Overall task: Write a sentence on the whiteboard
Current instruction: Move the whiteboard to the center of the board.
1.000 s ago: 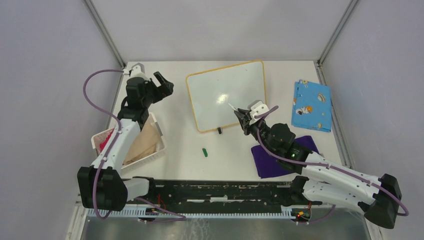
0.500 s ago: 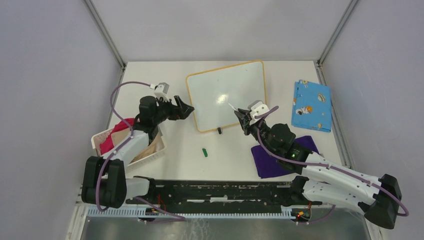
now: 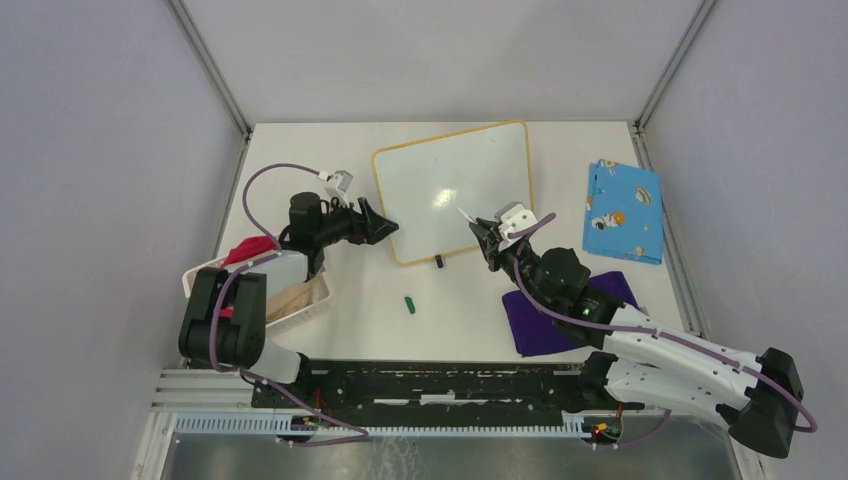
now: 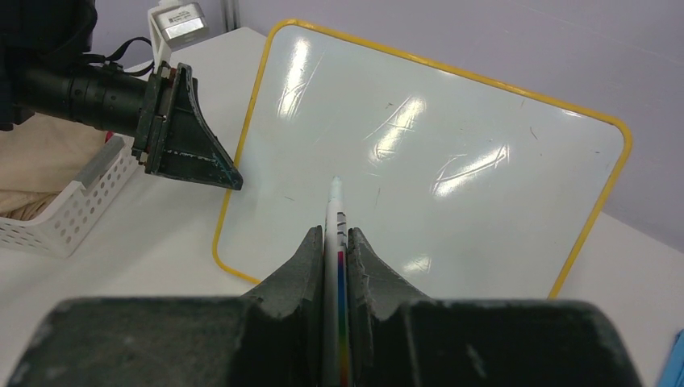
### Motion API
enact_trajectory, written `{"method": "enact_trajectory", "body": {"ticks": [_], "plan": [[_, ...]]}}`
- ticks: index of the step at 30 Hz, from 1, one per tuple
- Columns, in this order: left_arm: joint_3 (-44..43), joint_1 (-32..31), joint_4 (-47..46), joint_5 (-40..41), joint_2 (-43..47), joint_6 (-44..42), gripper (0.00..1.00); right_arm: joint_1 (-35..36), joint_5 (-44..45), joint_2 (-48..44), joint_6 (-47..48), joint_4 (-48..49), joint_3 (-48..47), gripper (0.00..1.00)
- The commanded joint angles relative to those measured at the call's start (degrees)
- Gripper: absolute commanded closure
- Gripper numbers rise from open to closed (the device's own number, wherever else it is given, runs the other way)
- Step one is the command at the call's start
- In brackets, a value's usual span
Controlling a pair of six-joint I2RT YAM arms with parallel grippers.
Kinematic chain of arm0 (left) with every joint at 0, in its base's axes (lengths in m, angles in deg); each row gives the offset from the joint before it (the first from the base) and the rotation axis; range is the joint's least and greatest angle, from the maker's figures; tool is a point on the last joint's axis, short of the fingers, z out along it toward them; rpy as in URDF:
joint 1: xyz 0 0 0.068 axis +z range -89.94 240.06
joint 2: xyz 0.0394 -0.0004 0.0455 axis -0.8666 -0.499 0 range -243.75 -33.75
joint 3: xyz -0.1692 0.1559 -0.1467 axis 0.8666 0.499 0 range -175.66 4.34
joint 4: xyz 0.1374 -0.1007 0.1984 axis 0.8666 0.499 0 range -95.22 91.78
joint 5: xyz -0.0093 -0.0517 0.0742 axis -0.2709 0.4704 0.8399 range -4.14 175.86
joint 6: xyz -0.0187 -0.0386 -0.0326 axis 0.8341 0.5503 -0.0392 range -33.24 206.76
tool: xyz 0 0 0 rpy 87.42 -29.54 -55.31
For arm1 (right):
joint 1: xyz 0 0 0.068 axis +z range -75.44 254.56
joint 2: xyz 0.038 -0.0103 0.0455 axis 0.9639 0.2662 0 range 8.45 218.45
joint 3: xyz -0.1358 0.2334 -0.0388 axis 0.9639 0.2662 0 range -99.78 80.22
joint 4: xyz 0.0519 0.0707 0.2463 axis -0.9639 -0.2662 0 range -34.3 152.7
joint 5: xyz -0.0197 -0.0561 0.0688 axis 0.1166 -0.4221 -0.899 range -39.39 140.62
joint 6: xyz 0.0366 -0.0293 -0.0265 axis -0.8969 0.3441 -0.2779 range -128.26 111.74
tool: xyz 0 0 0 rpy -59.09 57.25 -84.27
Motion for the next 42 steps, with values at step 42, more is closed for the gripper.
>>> {"method": "enact_trajectory", "body": {"ticks": [42], "plan": [[0.48, 0.91, -62.85, -20.48, -26.50, 26.01, 0.53, 0.25, 2.18, -0.13, 2.84, 1.89, -0.94, 1.00]]}}
